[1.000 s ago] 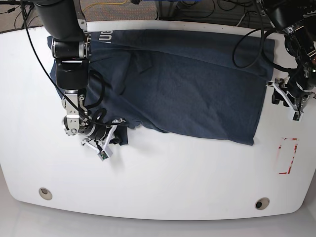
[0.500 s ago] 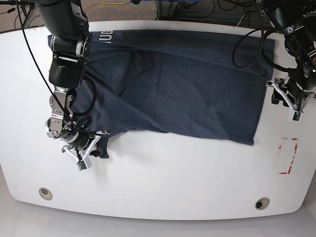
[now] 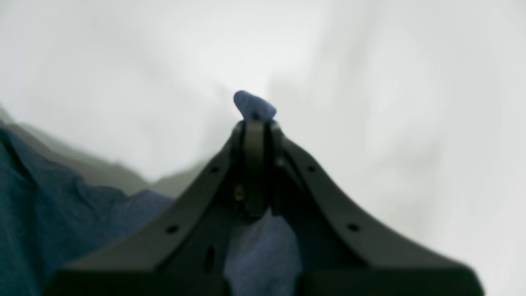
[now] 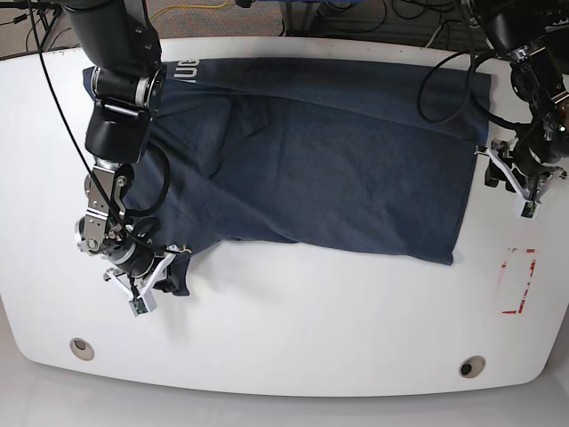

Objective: Fold the T-shirt properly
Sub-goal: 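Grasp the shirt hem corner with the right gripper and tug it, then fold the hem corner with the right gripper toward the collar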

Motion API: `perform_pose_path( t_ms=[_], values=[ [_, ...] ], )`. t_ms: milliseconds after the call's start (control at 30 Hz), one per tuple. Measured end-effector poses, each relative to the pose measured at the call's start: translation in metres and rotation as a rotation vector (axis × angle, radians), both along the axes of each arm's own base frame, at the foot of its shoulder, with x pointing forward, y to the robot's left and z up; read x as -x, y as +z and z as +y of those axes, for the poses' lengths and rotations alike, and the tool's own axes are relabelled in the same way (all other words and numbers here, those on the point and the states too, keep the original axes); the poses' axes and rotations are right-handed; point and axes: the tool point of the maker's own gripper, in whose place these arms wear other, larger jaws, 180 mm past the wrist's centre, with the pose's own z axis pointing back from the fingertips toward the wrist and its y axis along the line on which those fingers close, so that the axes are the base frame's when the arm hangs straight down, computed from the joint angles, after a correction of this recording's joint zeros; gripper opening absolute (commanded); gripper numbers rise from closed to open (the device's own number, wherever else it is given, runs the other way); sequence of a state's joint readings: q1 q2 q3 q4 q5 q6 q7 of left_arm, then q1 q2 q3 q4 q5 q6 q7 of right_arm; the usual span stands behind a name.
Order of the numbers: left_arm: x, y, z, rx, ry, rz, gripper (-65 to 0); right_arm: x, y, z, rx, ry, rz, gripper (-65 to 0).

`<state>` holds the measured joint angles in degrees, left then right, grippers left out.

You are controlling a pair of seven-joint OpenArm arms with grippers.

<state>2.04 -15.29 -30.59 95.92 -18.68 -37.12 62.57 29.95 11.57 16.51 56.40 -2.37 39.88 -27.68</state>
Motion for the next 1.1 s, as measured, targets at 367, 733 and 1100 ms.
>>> perform_pose_path(
  t_ms=[367, 733, 1100],
  values=[
    [0.002, -0.002, -0.003, 0.004, -0.008, 0.004, -41.5, -0.016, 0.023, -0.001, 0.003, 0.001, -0.049, -42.5],
    [0.003, -0.004, -0.004, 0.005, -0.012, 0.010, -41.5, -0.007, 0.028, -0.007, 0.055, -0.002, -0.038, -16.2],
    [-0.001, -0.001, -0.005, 0.007, -0.015, -0.003, -41.5, 0.077, 0.020, -0.048, 0.274, -0.058, 0.052, -16.2]
  ],
)
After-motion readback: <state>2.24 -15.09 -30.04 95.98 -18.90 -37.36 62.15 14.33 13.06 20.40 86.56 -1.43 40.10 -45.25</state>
